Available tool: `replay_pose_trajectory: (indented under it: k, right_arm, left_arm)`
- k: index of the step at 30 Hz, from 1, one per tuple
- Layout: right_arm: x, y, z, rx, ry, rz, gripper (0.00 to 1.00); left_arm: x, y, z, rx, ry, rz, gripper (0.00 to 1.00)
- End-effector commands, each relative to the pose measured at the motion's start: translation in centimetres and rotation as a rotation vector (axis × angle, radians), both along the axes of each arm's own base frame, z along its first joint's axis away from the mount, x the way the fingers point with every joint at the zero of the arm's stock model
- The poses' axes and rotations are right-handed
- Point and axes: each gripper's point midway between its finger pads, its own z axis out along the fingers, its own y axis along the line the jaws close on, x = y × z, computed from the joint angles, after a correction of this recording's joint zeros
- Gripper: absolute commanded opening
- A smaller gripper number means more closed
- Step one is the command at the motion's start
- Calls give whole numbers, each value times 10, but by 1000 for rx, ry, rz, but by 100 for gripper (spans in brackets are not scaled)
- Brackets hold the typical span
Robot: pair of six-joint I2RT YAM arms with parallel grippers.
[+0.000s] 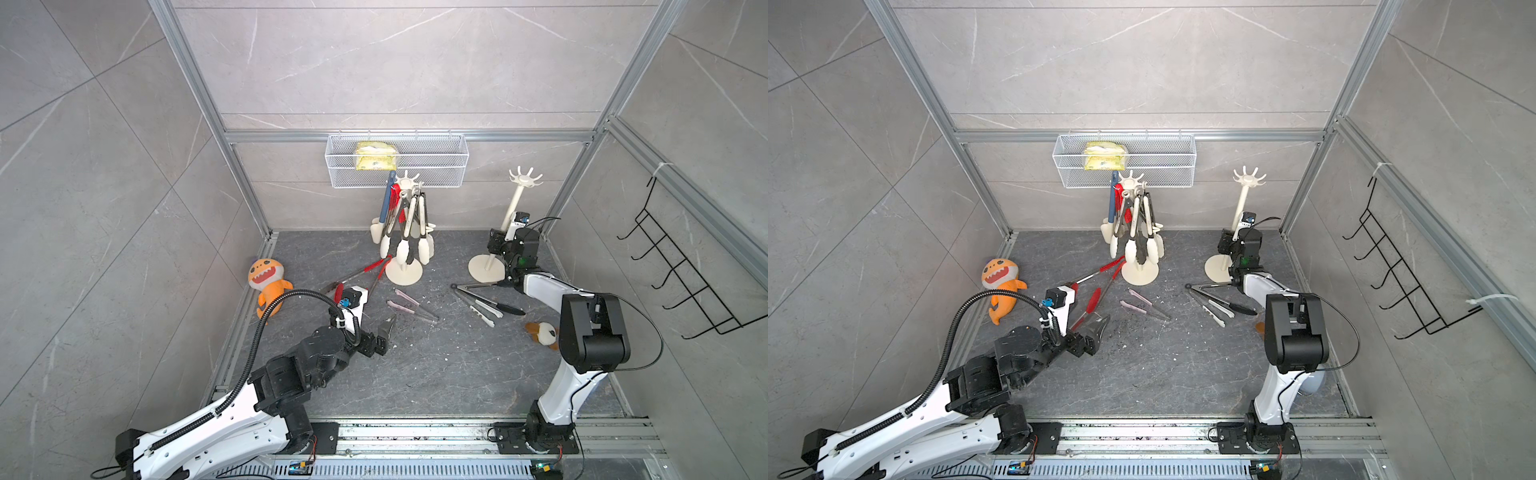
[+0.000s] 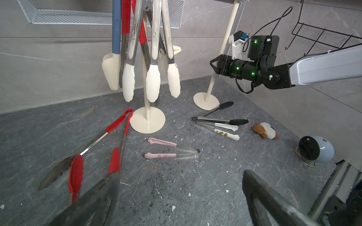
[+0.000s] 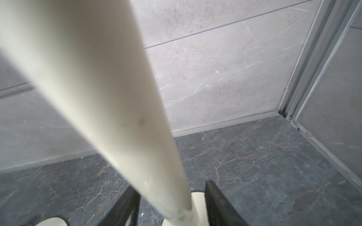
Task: Hang food tongs on kitchen utensil racks
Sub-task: Move the rack to the center of the board.
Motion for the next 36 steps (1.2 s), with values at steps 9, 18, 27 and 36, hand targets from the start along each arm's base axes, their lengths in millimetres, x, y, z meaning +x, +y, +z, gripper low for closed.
replay_pose_trajectory:
  k: [9, 18, 27, 36]
  right_arm:
    - [9, 1, 17, -15, -52, 4, 37]
    - [5, 0, 18, -17, -51, -1, 27]
    - [-5, 5, 25, -15, -57, 29, 21]
    - [-20, 36, 31, -50, -58, 102, 19]
  left_arm:
    - [2, 11, 11, -70, -19, 52, 100]
    - [1, 14, 10, -73, -12, 55, 100]
    - [0, 15, 6, -73, 5, 59, 100]
    - [2, 14, 4, -70, 0, 64, 100]
